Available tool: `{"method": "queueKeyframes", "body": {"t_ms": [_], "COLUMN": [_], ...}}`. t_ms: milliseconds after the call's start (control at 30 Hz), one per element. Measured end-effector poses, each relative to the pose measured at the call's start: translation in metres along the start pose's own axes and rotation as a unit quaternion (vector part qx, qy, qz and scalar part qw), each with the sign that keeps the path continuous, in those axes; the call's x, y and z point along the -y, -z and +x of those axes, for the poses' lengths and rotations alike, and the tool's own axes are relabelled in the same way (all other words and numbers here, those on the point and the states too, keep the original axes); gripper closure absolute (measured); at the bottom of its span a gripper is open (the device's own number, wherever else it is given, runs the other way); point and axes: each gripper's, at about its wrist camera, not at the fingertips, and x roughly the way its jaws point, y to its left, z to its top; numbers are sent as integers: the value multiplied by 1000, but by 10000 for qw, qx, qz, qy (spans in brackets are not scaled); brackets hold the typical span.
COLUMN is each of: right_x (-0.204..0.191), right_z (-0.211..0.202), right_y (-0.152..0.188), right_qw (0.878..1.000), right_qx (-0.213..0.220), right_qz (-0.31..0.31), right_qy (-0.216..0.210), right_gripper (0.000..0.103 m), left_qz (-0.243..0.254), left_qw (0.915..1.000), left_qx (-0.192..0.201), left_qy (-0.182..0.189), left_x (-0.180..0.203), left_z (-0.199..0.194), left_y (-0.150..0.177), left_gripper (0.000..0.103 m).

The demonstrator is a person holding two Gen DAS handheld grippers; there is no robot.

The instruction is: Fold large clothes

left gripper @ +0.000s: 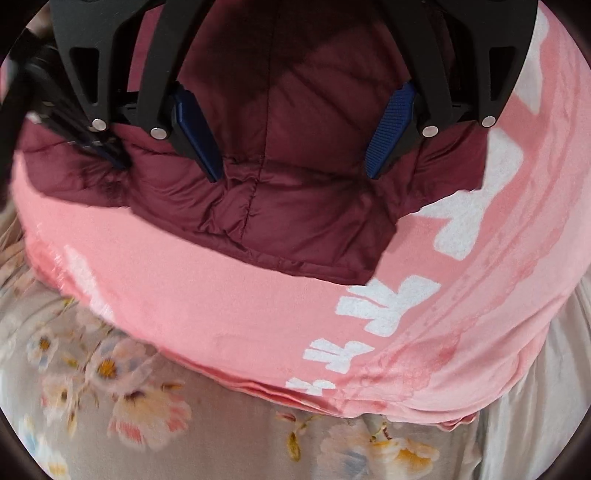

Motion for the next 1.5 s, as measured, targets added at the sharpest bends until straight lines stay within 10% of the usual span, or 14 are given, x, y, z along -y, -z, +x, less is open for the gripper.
{"method": "queueKeyframes", "body": {"t_ms": [333,633,1033,1500], "right_x": [-1,11,5,1], "right_z": [0,-67,-117,-94], "right_y": [1,12,95,118], "right_qw": [10000,9982,9948,9951], "right_qx": [6,94,-369,-374], "right_qz": [5,419,228,92], "right_qy": [2,-408,-921,-915], "right_gripper": [102,96,94,97], "left_qz": [-1132,-1166,-1083,10], "left_qw": [9921,9884,9880,9895], "left_qx": [-509,-837,-554,351], "left_qy": [204,506,954,1403], "left_x": [-101,-95,-62,38], "left_z": [-39,-31,-73,-165], "left_y": [23,49,39,19], "left_gripper": [12,13,82,96]}}
